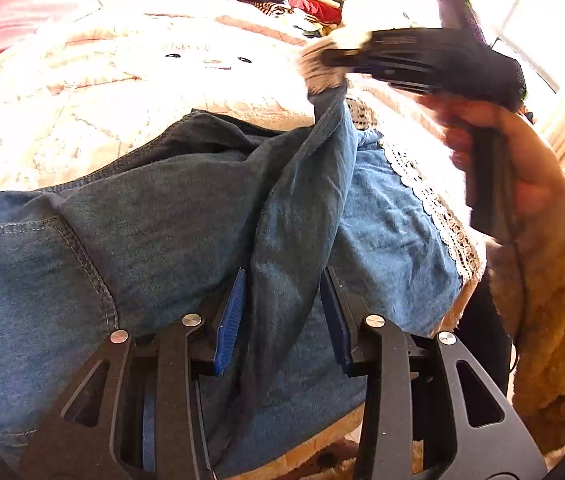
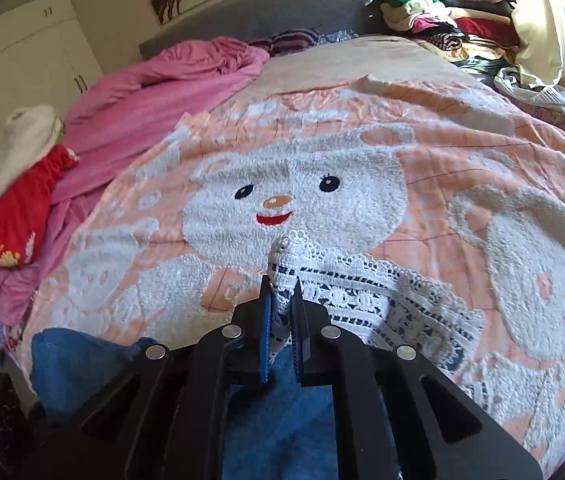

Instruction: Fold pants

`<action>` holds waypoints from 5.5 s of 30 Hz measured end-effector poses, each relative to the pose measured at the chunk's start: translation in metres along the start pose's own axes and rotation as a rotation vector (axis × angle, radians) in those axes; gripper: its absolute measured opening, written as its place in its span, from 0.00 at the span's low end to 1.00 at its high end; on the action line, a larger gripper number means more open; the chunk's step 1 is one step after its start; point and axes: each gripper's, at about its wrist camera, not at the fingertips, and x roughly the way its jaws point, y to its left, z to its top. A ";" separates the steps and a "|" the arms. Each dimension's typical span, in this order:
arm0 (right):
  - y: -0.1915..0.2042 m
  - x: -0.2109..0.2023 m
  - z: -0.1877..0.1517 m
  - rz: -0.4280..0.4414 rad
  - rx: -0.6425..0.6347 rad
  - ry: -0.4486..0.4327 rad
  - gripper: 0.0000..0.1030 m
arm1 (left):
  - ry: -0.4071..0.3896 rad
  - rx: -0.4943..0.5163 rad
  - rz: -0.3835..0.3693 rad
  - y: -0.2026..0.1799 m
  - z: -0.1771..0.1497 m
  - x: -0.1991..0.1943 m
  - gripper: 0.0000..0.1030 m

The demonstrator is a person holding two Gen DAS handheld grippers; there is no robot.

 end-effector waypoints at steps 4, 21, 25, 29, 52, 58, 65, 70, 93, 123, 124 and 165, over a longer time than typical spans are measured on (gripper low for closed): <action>-0.015 -0.041 -0.007 0.017 0.060 -0.064 0.07 | 0.003 0.011 -0.010 -0.002 0.002 0.002 0.17; -0.061 -0.148 -0.129 0.010 0.345 -0.105 0.07 | -0.024 0.161 0.023 -0.018 -0.013 -0.024 0.02; -0.068 -0.146 -0.161 -0.018 0.403 -0.051 0.07 | -0.007 0.178 0.025 -0.018 -0.019 -0.024 0.02; -0.075 -0.136 -0.185 -0.046 0.445 0.008 0.07 | 0.014 0.217 0.028 -0.026 -0.027 -0.022 0.02; -0.079 -0.174 -0.206 -0.147 0.404 0.006 0.25 | 0.092 0.225 0.052 -0.029 -0.049 -0.008 0.01; -0.042 -0.165 -0.176 -0.111 0.195 -0.009 0.29 | 0.096 0.213 0.058 -0.030 -0.051 -0.008 0.02; -0.052 -0.102 -0.186 -0.150 0.198 0.175 0.32 | 0.108 0.207 0.069 -0.030 -0.061 -0.013 0.04; -0.051 -0.105 -0.187 -0.144 0.176 0.183 0.32 | 0.118 0.202 0.065 -0.028 -0.064 -0.015 0.05; -0.103 -0.108 -0.074 -0.061 0.087 0.040 0.45 | -0.022 0.051 0.103 0.028 0.073 -0.026 0.25; -0.126 -0.045 -0.074 0.175 0.113 0.084 0.19 | 0.045 0.009 0.084 0.046 0.096 0.039 0.06; -0.124 -0.052 -0.073 0.177 0.103 0.064 0.19 | 0.028 0.009 0.082 0.044 0.095 0.035 0.06; -0.110 -0.143 -0.141 0.025 0.124 0.029 0.52 | -0.143 -0.020 0.133 0.017 0.036 -0.043 0.25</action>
